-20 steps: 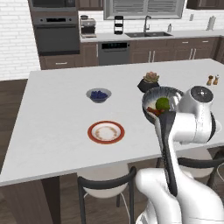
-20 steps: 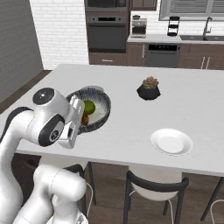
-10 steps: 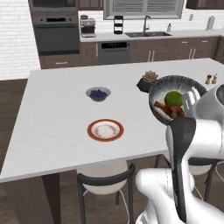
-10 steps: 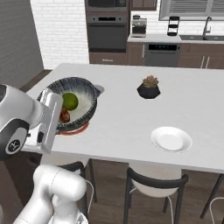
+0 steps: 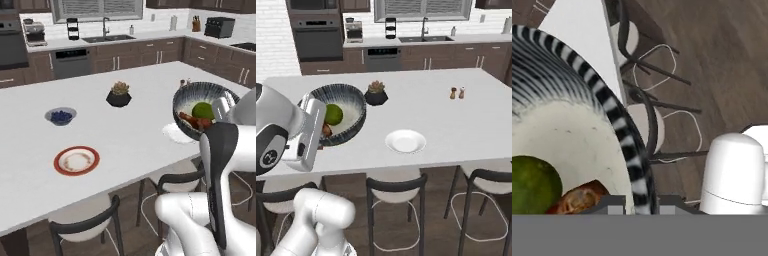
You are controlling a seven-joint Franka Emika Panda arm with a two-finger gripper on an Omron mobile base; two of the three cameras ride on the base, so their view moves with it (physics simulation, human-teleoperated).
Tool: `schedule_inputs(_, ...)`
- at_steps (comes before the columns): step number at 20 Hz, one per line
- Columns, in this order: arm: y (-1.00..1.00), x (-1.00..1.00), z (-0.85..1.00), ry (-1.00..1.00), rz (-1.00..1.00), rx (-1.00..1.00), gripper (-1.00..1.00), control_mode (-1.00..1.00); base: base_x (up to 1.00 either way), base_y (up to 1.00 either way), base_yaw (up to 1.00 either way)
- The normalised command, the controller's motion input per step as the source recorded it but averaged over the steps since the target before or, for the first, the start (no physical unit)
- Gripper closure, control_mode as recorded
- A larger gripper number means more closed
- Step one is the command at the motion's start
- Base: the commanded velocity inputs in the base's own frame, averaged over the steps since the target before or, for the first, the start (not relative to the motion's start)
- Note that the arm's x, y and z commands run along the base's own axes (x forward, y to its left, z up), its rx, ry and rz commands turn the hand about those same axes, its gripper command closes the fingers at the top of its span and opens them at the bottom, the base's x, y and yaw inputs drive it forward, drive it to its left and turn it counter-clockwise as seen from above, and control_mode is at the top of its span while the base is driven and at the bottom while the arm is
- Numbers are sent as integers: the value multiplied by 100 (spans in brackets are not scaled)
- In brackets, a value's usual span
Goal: Pick the chicken drumstick and lime from their plates and place them in the bowl. Then put the bowl in the fridge.
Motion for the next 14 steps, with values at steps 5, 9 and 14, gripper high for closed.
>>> schedule_inputs(5, 0, 0, 0, 0, 0, 0, 100, 100, 0, 0, -100)
schedule_inputs(9, 0, 0, 0, 0, 0, 0, 100, 100, 0, -16, -91)
schedule_inputs(14, 0, 0, 0, 0, 0, 0, 100, 100, -1, -53, -77)
